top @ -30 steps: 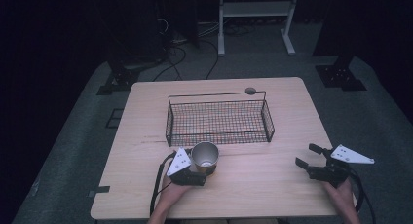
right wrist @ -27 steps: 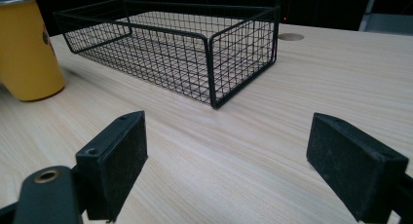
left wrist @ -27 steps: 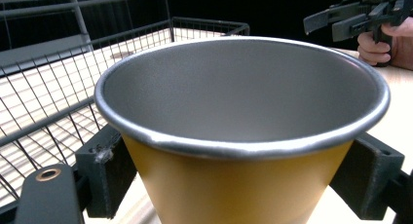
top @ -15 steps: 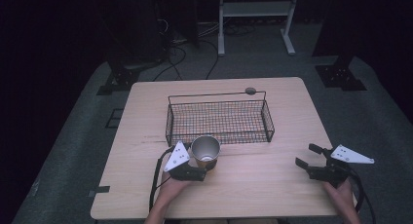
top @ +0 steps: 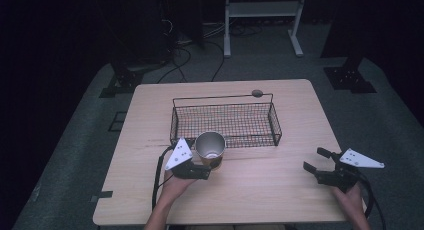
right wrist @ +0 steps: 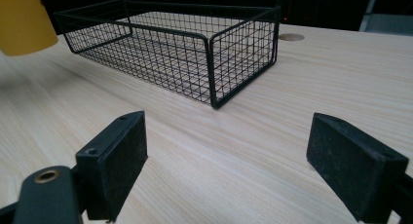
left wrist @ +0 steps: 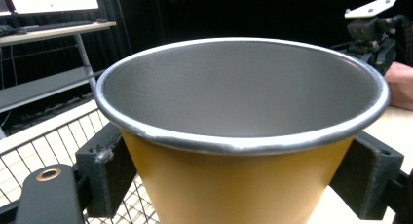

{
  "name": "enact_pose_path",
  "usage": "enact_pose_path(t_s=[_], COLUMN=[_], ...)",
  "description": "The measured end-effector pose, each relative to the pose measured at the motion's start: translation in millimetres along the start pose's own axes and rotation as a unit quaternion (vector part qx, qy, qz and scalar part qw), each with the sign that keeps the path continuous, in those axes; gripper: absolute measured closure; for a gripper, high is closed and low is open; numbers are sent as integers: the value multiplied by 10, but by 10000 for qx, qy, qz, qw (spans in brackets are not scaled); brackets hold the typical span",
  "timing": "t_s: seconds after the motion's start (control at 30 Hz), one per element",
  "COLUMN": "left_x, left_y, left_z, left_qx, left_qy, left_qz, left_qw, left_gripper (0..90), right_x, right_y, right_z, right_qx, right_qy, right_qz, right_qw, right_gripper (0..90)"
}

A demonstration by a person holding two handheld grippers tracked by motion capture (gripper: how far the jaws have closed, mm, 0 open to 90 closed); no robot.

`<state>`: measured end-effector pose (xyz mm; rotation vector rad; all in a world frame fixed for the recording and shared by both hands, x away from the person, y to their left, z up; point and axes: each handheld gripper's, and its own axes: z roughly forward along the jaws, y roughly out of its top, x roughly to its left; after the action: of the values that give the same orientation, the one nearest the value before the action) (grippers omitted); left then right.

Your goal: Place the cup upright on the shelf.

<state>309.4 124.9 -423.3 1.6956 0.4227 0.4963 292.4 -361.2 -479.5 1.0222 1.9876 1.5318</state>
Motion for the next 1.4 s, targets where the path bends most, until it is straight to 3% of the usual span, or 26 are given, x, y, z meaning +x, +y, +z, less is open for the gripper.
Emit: enact_pose_path(t_s=[0.43, 0.9, 1.4], left_x=[150, 300, 445], left_y=[253, 381, 556], left_z=[91, 176, 343], left_qx=[-105, -118, -167], left_qy=[-16, -22, -53], left_qz=[56, -34, 4], left_qw=[9999, 9999, 9998], left_gripper=[148, 148, 149], right_x=[-1, -4, -4], right_y=[0, 1, 1], right_z=[-1, -1, -3], right_qx=[-3, -9, -16], right_qy=[4, 7, 10], right_qz=[1, 10, 20], right_qw=[10000, 10000, 10000], right_gripper=[139, 139, 139])
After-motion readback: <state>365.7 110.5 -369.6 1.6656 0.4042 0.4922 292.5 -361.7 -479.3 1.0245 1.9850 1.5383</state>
